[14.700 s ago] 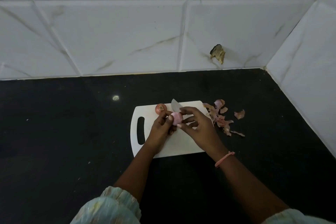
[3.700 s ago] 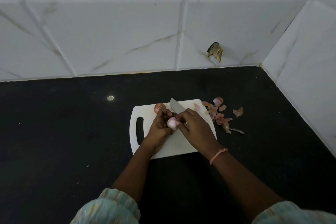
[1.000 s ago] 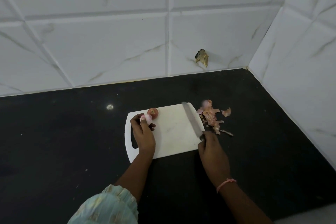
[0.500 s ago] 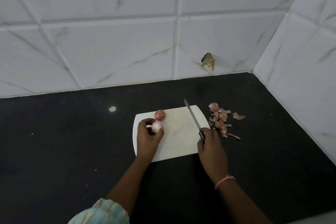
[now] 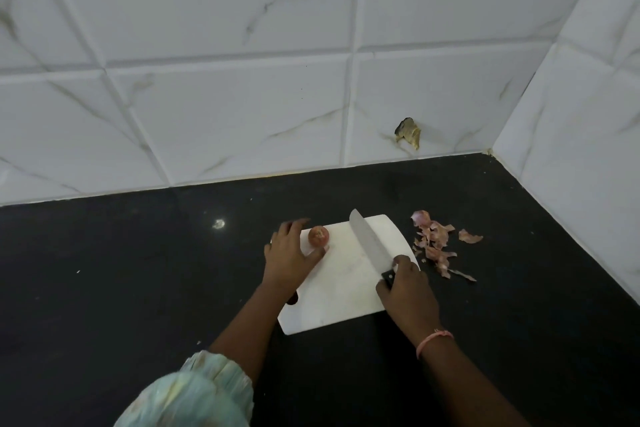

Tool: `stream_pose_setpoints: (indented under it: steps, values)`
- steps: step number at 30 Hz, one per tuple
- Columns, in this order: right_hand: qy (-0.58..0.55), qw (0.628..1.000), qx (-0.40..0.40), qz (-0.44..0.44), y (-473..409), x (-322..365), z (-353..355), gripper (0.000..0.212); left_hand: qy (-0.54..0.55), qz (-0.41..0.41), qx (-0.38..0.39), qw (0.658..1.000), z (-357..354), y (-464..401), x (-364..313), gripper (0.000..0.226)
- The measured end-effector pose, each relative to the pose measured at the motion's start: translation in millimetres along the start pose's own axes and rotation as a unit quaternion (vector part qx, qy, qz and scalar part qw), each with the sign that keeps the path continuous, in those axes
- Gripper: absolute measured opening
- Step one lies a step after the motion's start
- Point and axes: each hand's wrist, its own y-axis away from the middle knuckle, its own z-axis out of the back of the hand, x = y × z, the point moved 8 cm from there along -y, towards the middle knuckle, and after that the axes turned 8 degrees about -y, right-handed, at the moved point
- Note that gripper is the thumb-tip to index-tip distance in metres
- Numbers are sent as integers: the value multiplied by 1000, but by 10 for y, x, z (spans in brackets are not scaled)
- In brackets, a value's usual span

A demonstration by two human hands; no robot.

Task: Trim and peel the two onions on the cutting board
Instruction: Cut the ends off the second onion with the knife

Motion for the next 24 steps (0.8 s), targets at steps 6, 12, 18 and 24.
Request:
stream_pose_setpoints:
  steps: [6, 12, 18, 24]
  values:
    - [-8, 1000, 1, 8, 10, -15, 13, 37, -55, -26, 53, 997, -206, -198, -278, 46]
    - [-15, 1000, -11, 25, 46, -12, 39, 32, 11, -25, -6, 1000, -183, -104, -296, 30]
    - [-5, 999, -14, 39, 66, -33, 41, 25, 129, -49, -70, 988, 36, 94, -407, 34]
    - [11, 998, -37, 53, 144, -93, 129, 27, 413, -13, 10, 911, -120, 296, -803, 25]
